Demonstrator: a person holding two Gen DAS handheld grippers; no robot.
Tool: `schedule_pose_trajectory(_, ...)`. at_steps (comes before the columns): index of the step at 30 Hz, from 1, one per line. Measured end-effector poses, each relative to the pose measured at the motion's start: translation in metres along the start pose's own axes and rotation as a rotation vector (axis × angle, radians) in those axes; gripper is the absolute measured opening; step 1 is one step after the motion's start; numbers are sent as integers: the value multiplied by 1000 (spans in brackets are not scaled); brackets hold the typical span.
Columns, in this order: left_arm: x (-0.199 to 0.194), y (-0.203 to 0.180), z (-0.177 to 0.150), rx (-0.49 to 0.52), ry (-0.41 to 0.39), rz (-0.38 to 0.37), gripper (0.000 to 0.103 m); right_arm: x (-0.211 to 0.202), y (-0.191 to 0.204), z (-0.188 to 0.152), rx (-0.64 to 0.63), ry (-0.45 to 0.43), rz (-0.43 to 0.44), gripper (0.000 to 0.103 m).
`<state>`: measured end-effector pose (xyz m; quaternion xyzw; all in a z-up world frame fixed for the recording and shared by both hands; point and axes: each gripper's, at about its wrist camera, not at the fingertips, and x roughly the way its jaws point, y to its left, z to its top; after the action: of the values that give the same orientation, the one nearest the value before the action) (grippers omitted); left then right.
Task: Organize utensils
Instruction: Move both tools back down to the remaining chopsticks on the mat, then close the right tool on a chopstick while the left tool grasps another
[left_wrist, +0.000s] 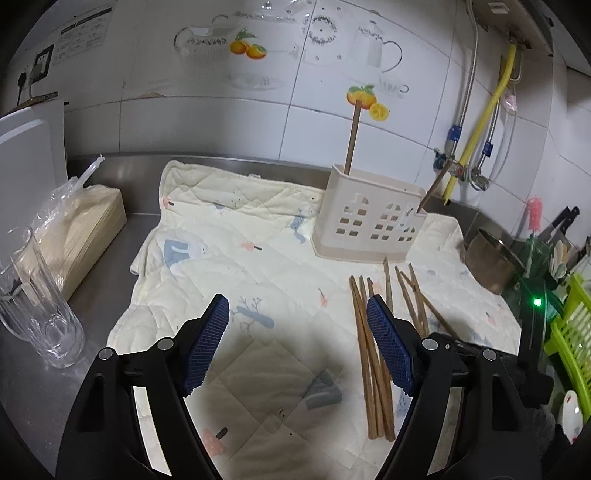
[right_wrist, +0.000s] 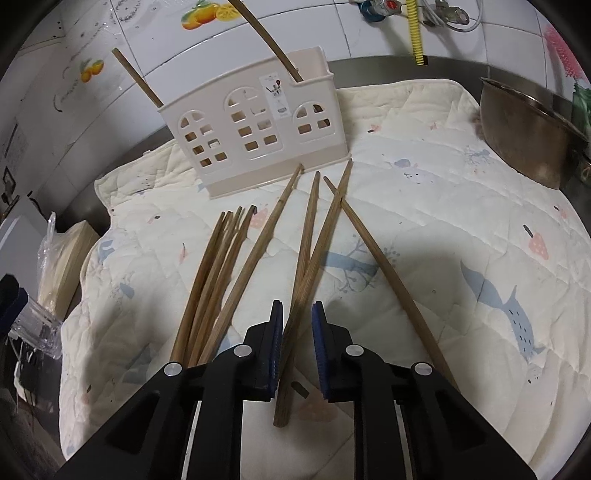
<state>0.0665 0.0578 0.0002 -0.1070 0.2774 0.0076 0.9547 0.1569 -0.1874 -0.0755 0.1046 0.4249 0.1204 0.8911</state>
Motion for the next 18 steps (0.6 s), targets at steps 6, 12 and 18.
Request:
schedule_pose_trajectory(6, 5, 1, -8, 0, 26, -4, 76, 9, 1, 0, 21, 10, 0, 10)
schedule_pose_trajectory(12, 7, 4, -11, -17, 38, -10, 76, 7, 0, 0, 27, -4, -12, 8)
schedule_pose_trajectory(18, 15, -8, -21, 6, 89, -49, 75, 1, -10, -1, 13, -19, -36, 7)
